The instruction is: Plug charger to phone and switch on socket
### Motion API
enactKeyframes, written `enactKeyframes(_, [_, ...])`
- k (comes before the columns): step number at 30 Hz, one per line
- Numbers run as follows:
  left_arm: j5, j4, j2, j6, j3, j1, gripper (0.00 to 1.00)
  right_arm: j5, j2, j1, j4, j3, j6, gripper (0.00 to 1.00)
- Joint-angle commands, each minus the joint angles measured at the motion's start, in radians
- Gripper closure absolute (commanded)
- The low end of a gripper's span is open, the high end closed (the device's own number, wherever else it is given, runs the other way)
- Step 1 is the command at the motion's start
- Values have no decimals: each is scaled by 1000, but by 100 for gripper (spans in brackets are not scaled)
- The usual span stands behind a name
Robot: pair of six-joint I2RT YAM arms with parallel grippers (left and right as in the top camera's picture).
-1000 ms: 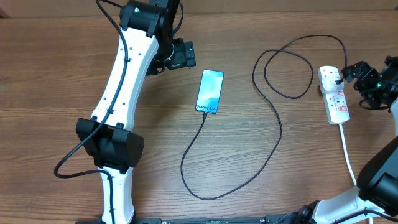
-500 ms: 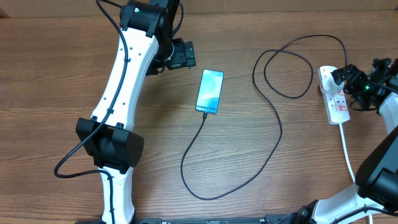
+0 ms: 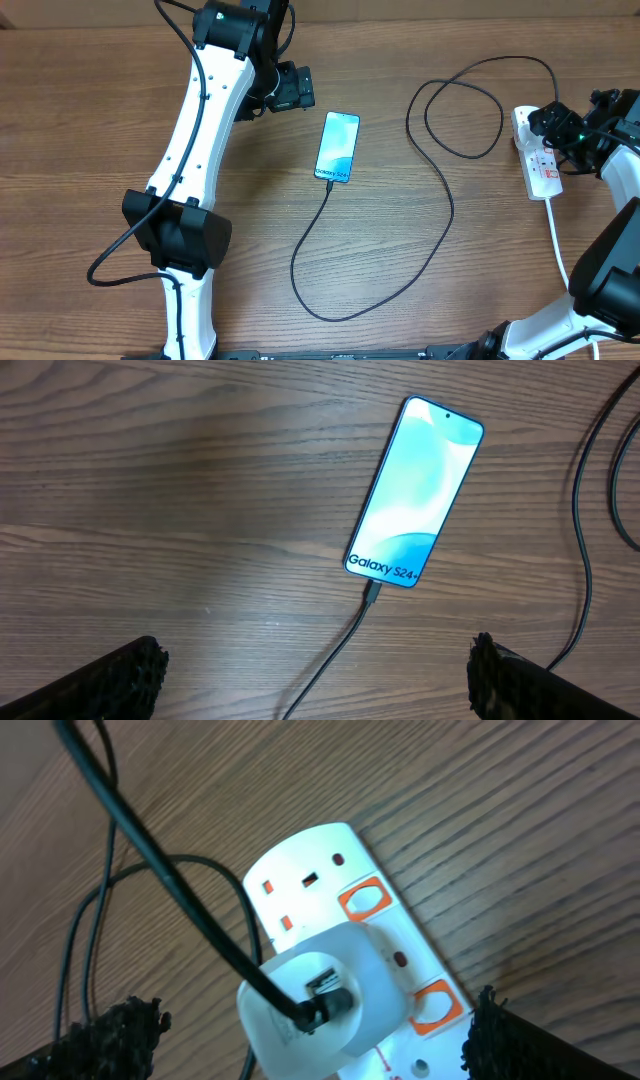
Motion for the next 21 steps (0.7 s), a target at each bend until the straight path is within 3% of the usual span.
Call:
enactKeyframes(1, [-15,1,10,19,-2,-6,0,31,12,0,11,-8,1,0])
enactKeyframes(21, [-15,1,10,19,-2,-6,0,-37,124,11,51,-8,1,0])
